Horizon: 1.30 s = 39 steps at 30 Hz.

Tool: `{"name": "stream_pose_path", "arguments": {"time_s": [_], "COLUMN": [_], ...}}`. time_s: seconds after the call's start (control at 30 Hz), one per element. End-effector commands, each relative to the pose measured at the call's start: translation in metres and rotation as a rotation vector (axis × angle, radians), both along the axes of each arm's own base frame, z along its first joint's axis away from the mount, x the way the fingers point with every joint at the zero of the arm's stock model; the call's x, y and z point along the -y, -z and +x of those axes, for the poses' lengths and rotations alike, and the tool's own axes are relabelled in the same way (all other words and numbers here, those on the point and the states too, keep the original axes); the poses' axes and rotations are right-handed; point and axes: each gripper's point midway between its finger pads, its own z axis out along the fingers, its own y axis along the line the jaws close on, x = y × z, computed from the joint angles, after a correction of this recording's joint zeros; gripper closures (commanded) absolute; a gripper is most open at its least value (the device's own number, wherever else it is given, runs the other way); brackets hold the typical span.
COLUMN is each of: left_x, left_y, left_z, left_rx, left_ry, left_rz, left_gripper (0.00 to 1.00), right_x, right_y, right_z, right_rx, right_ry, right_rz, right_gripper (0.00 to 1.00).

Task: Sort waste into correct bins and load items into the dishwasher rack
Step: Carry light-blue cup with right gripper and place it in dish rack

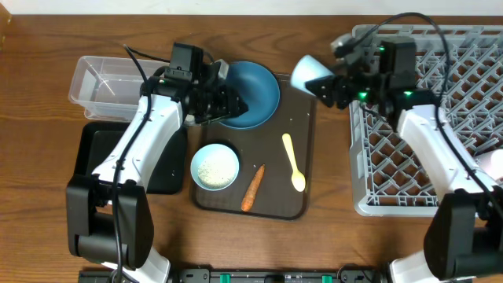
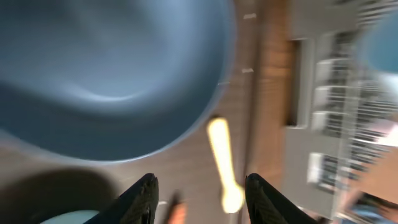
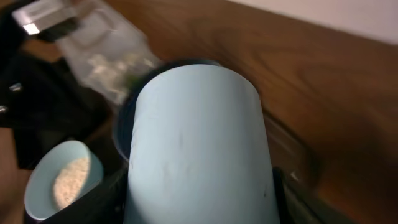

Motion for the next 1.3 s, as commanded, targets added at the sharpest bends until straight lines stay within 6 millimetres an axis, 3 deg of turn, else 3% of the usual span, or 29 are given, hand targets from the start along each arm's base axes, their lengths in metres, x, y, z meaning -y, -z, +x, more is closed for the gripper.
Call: {"name": "stream_pose_path", "arguments": {"time_s": [0.0,0.17,0.33,0.77,1.03,1.27], "left_x": [-0.032,-0.059,-0.068,-0.069,-0.069,-0.069], "left_y": [-0.002,-0.016,-0.033,-0.033,-0.033,-0.033], "left_z": [0.007,0.005,0.005,0.004,0.003,0.003], "left_rx": [0.078,0.126,0.180,0.175,0.174,0.173], "left_ry": [-0.036,-0.094,-0.127,-0.127,-0.127,-0.127], "left_rz": [0.191,0.324,0.365,0.368,0.369,0.369], "left_gripper": [0.52,0.51,0.50,0.47,0.47,0.47], "right_x": [0.037,0.101,0.180,0.361,0.425,0.460], "right_y": [-0.040,-0.059,-0.069,-0.046,-0.038,-0.012], "right_z": [0.010,0.005,-0.009,-0.068,-0.107,-0.118], "right_rx": [0.040,-0.038,-0.155,-0.371,-0.424,-0.481], "right_ry": [0.151,0.353,0.609,1.221,1.440,1.521], "right_rz": [-0.035,-0.139,-0.251,-0.261,-0.250,-0.219], "right_gripper": [0.85,0.86,0.86,0.88,0.88,0.88]}}
